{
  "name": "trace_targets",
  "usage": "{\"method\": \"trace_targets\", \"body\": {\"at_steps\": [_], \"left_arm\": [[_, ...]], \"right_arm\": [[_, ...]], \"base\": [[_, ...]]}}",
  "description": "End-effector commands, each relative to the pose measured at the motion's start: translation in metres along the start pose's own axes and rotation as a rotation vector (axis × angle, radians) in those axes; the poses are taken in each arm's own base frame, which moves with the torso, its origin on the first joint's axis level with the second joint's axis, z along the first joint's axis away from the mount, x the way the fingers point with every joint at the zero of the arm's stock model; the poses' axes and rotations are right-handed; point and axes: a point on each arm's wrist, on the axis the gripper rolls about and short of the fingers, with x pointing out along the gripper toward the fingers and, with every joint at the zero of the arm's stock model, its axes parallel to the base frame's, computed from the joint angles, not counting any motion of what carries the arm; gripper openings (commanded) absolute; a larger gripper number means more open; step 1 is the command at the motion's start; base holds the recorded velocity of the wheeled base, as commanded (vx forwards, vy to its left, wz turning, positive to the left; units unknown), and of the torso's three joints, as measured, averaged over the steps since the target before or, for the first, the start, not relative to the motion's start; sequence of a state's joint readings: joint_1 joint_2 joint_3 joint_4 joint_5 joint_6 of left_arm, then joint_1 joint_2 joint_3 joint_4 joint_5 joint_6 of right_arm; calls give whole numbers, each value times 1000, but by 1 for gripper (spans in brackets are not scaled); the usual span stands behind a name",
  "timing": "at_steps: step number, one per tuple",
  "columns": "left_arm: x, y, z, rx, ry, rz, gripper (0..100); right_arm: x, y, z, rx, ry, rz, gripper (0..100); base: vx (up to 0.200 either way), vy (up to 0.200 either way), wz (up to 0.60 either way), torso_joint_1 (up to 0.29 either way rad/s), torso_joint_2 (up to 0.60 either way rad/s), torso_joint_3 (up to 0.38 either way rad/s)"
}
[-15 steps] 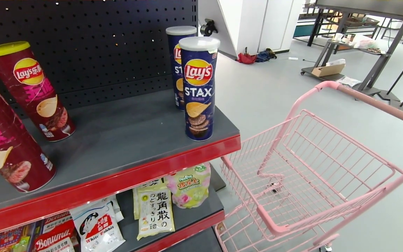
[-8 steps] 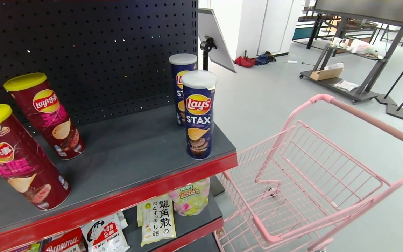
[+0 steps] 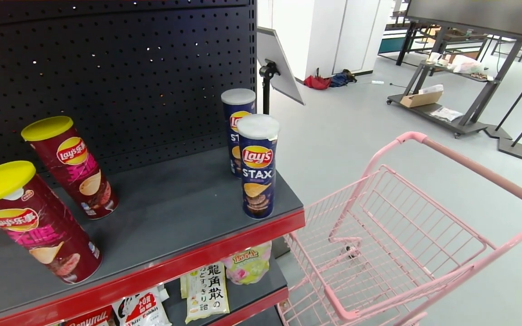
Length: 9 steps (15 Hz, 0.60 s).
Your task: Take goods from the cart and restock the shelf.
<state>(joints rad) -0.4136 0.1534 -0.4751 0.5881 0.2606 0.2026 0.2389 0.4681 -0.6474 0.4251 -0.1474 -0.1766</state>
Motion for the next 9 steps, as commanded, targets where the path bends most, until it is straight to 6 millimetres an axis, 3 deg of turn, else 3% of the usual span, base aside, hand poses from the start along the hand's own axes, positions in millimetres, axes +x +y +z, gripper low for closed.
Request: {"method": "trace_targets", "body": {"at_steps": [1, 9], "left_arm": [[0, 0, 0, 0, -1, 1, 100], [0, 0, 0, -1, -1, 6, 100]], "right_arm": [[3, 0, 0, -4, 16, 2, 0], [7, 2, -7, -8, 41, 8, 0]], "base": [[0, 0, 600, 27, -46, -27], [0, 0, 600, 8, -4, -5]]}}
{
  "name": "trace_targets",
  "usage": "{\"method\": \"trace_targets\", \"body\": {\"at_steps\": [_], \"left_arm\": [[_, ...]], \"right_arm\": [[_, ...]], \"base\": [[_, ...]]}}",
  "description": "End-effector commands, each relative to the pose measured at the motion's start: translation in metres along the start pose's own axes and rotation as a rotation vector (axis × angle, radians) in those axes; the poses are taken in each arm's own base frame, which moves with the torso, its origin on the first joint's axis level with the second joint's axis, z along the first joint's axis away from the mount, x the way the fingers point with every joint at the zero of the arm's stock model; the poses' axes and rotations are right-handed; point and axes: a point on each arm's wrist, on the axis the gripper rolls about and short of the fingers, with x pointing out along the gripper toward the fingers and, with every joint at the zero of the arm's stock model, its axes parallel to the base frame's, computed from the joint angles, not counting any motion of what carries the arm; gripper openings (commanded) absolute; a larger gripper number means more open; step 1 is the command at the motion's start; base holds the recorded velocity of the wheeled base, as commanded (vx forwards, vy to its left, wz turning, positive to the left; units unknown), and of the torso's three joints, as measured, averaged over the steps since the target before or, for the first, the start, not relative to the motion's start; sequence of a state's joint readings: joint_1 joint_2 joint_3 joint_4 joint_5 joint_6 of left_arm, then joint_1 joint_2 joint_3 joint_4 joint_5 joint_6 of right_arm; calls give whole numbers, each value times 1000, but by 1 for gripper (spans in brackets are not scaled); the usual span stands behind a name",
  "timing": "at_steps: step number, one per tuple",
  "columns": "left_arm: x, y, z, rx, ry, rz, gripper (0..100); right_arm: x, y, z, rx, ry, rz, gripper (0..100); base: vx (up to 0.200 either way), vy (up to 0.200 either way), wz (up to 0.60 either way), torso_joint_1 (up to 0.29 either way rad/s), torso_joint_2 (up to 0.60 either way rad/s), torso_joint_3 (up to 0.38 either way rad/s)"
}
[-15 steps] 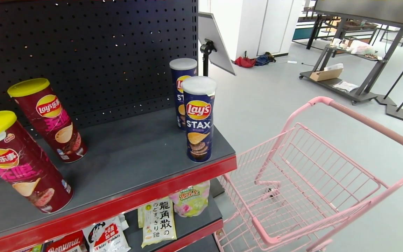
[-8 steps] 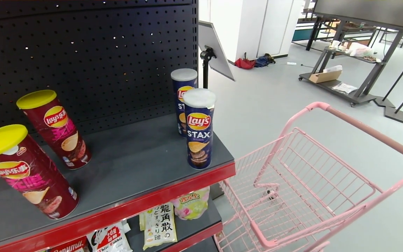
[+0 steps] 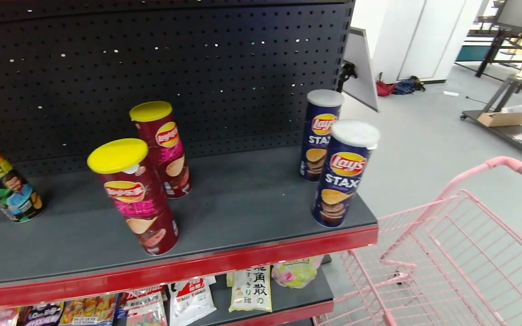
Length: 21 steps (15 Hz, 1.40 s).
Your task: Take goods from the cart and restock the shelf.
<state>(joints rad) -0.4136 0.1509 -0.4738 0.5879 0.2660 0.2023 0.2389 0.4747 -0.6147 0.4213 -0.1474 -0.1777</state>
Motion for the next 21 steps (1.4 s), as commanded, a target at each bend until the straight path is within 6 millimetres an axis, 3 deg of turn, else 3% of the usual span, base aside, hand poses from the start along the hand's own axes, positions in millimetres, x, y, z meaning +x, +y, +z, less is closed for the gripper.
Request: {"method": "trace_targets", "body": {"at_steps": [1, 3, 12, 21], "left_arm": [[0, 0, 0, 0, 1, 0, 100], [0, 0, -1, 1, 2, 2, 100], [-1, 1, -5, 55, 15, 87, 100], [-1, 0, -9, 53, 8, 85, 100]], "right_arm": [[1, 0, 0, -1, 7, 2, 0], [1, 0, -1, -2, 8, 5, 0], [-5, 0, -7, 61, -18, -13, 0], [-4, 1, -7, 63, -14, -14, 0]], "base": [[0, 0, 600, 2, 2, 2], [0, 0, 600, 7, -2, 0], [0, 0, 0, 0, 0, 0], [0, 200, 0, 1, -1, 1]]}}
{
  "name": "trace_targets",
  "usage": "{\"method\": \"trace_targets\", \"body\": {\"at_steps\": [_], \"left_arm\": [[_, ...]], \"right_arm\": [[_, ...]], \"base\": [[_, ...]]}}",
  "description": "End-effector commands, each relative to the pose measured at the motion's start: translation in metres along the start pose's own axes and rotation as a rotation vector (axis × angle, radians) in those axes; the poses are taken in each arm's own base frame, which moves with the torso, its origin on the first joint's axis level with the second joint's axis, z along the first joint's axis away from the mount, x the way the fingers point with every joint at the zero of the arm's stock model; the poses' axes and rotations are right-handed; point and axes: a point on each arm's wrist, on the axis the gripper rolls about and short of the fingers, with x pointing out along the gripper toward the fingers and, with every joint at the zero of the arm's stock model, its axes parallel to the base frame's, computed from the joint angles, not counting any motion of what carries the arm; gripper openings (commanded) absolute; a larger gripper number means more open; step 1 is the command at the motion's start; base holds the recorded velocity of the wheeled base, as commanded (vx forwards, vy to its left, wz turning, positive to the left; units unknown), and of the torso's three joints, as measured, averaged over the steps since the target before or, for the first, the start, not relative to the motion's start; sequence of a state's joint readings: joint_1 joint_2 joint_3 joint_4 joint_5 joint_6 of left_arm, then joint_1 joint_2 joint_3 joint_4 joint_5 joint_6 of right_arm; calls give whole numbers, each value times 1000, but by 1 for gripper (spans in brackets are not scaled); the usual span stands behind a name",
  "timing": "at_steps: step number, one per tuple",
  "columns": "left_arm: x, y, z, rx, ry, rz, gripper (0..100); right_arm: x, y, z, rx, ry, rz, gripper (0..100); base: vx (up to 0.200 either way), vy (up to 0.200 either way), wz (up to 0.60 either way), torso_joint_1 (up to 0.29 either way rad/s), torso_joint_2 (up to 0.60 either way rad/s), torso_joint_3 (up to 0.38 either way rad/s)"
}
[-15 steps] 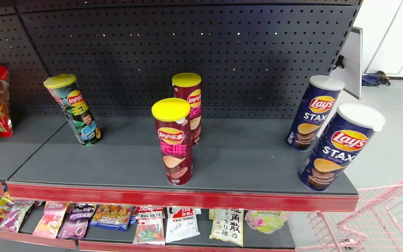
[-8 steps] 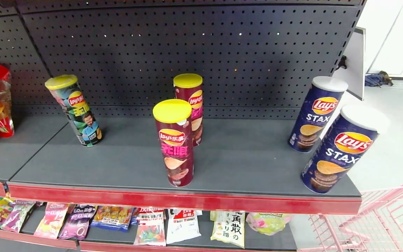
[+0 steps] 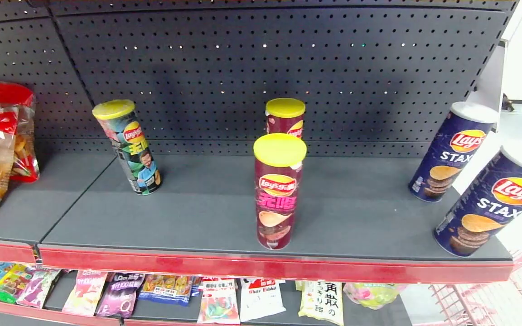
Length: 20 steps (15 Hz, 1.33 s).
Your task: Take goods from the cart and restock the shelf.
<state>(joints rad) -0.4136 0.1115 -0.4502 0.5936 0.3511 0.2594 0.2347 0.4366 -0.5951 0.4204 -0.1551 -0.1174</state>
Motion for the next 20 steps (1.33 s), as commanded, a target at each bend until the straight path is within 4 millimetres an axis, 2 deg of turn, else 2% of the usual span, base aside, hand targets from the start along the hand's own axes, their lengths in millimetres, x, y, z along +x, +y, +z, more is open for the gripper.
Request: {"method": "trace_targets", "body": {"at_steps": [1, 20], "left_arm": [[0, 0, 0, -1, -2, 0, 100], [0, 0, 0, 3, -5, 1, 100]], "right_arm": [[0, 0, 0, -1, 3, 1, 0], [1, 1, -7, -8, 13, 8, 0]], "base": [[0, 200, 0, 12, 7, 2], [0, 200, 0, 3, 3, 3]]}}
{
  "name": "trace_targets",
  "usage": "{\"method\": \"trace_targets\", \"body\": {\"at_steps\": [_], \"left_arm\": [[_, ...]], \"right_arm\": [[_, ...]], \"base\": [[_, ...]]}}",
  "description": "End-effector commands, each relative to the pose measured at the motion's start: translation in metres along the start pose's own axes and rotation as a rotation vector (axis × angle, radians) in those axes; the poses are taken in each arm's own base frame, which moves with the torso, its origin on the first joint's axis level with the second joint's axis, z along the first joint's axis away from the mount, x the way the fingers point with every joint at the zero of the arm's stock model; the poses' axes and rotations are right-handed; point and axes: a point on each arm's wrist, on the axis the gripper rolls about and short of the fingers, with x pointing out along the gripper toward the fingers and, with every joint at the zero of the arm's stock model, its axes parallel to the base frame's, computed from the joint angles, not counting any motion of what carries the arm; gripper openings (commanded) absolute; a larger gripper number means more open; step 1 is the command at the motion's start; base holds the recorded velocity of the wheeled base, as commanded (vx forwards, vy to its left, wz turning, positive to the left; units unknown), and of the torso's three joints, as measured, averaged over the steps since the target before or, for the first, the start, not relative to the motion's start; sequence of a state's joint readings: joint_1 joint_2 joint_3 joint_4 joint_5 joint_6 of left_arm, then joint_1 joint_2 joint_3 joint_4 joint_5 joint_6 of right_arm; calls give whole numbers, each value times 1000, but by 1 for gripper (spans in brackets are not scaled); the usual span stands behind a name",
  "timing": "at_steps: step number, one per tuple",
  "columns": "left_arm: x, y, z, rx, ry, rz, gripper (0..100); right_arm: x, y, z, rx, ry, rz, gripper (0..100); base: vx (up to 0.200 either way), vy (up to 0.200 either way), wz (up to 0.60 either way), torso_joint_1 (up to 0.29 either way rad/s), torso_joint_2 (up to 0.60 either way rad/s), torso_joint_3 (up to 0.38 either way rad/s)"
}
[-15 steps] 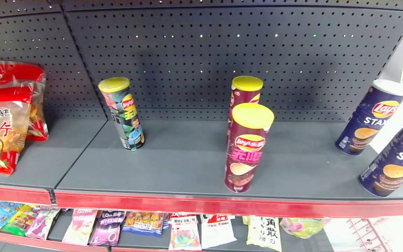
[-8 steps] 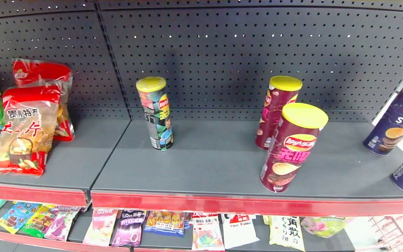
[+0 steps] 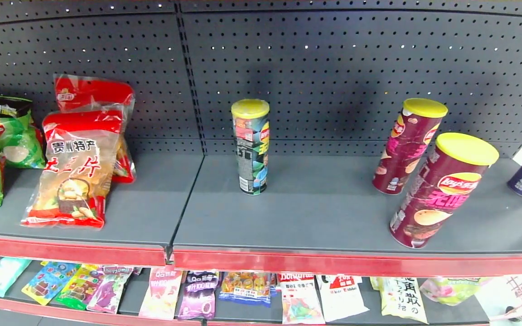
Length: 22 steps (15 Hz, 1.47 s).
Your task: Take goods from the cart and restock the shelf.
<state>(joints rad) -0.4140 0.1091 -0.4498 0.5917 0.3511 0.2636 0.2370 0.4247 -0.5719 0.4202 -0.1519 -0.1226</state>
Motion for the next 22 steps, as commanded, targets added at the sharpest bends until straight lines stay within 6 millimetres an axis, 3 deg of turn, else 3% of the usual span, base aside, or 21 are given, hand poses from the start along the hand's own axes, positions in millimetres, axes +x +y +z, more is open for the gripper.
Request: {"method": "trace_targets", "body": {"at_steps": [1, 7, 9, 11, 13, 14, 16, 22], "left_arm": [[0, 0, 0, 9, -1, 0, 100], [7, -1, 6, 50, -36, -54, 100], [26, -4, 27, 54, -54, -89, 100], [61, -10, 67, 41, -58, -195, 100], [113, -24, 104, -3, -40, -313, 100], [127, -29, 110, -6, -39, -317, 100], [176, -46, 128, -17, -40, -373, 100], [266, -95, 171, 8, -1, -588, 100]], "right_arm": [[1, 0, -1, -1, 4, 1, 0], [3, 1, -7, -57, -24, 12, 0], [12, 3, -4, -57, -102, 3, 0], [19, 3, -2, -48, -119, 1, 0], [17, 3, -4, -41, -125, 3, 0], [17, 4, -4, -40, -128, 12, 0], [17, 5, -4, -18, -133, 94, 0], [21, 8, -10, 6, -115, 159, 0]], "base": [[0, 200, 0, 2, 2, 2], [0, 0, 0, 0, 0, 0], [0, 0, 0, 0, 0, 0], [0, 0, 0, 0, 0, 0], [0, 0, 0, 0, 0, 0], [0, 0, 0, 0, 0, 0], [0, 0, 0, 0, 0, 0], [0, 0, 0, 0, 0, 0]]}}
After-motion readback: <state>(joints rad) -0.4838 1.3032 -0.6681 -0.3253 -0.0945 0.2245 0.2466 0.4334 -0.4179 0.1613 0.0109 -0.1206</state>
